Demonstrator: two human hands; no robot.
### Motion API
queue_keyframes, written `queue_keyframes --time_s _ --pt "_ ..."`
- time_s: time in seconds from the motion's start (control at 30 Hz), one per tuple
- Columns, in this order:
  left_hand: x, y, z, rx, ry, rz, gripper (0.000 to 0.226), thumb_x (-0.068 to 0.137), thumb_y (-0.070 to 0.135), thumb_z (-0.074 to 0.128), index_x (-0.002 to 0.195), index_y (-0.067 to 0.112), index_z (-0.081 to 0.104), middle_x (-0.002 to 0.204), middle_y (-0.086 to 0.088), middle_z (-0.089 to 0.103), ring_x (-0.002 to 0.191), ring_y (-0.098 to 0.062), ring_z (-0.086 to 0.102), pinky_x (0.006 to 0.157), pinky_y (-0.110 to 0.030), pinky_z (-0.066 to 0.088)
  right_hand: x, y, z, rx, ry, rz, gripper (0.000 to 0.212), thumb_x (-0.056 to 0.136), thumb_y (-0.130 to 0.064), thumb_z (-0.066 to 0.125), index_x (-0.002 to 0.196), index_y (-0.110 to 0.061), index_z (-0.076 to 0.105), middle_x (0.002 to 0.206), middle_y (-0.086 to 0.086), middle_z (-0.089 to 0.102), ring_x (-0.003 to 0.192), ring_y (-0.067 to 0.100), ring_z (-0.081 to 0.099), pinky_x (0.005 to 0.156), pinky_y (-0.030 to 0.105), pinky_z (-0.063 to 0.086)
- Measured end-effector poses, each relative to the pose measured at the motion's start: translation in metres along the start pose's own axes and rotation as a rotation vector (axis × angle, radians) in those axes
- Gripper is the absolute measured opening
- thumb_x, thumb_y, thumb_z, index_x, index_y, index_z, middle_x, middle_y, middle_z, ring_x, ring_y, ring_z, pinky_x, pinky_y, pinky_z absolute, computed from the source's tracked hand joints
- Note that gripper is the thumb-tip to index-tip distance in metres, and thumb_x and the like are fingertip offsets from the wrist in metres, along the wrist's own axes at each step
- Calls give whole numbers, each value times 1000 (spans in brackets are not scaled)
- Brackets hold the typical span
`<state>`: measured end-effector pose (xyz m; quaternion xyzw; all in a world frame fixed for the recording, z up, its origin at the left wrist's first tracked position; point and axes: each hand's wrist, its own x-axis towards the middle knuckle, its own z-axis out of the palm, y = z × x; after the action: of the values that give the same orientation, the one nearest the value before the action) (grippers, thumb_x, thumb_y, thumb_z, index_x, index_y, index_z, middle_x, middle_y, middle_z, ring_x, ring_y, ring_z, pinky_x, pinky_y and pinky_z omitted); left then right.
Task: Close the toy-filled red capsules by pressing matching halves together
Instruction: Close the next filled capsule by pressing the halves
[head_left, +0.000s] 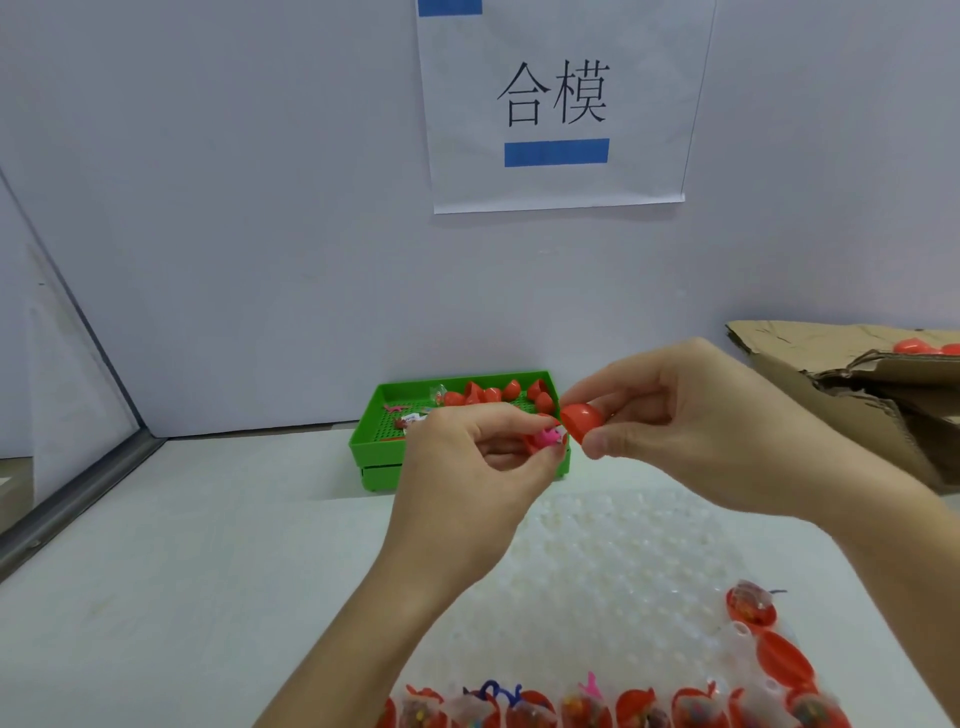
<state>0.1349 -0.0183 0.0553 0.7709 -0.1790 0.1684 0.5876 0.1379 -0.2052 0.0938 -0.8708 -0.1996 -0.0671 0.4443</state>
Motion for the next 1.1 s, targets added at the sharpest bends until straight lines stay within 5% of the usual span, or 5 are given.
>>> queue_keyframes --time_s 0.3,0.43,0.6,0.97,1.1 --pt "-3 0 0 307 52 166 20 83 13 79 99 24 78 83 12 76 78 -1 70 76 -26 59 2 -3 21 -81 151 -93 18 73 -23 88 85 -31 77 70 -10 73 63 13 70 65 35 57" --pt "-4 4 1 329 73 139 31 84 26 79 107 36 60 88 21 70 94 -9 68 80 -32 59 2 -2 21 -74 154 -96 17 71 -27 89 83 -31 78 70 -8 73 62 15 69 64 38 57" --pt "1 6 -5 242 28 179 30 74 15 87 101 23 75 89 17 74 84 6 69 81 -14 54 3 -2 18 -54 185 -92 21 67 -28 90 83 -31 77 72 -14 73 68 6 70 69 30 58" --pt "3 8 -11 -119 -56 137 30 79 3 79 101 23 71 94 9 75 93 -10 71 79 -17 55 2 -7 16 249 118 -125 32 65 -26 86 94 -24 72 89 2 75 77 22 76 81 60 57" --pt "3 10 -13 -180 -76 134 32 77 11 79 106 22 72 96 7 76 93 -10 73 80 -17 55 3 -4 17 274 126 -147 39 58 -45 83 92 -28 75 88 0 77 78 20 76 81 52 59"
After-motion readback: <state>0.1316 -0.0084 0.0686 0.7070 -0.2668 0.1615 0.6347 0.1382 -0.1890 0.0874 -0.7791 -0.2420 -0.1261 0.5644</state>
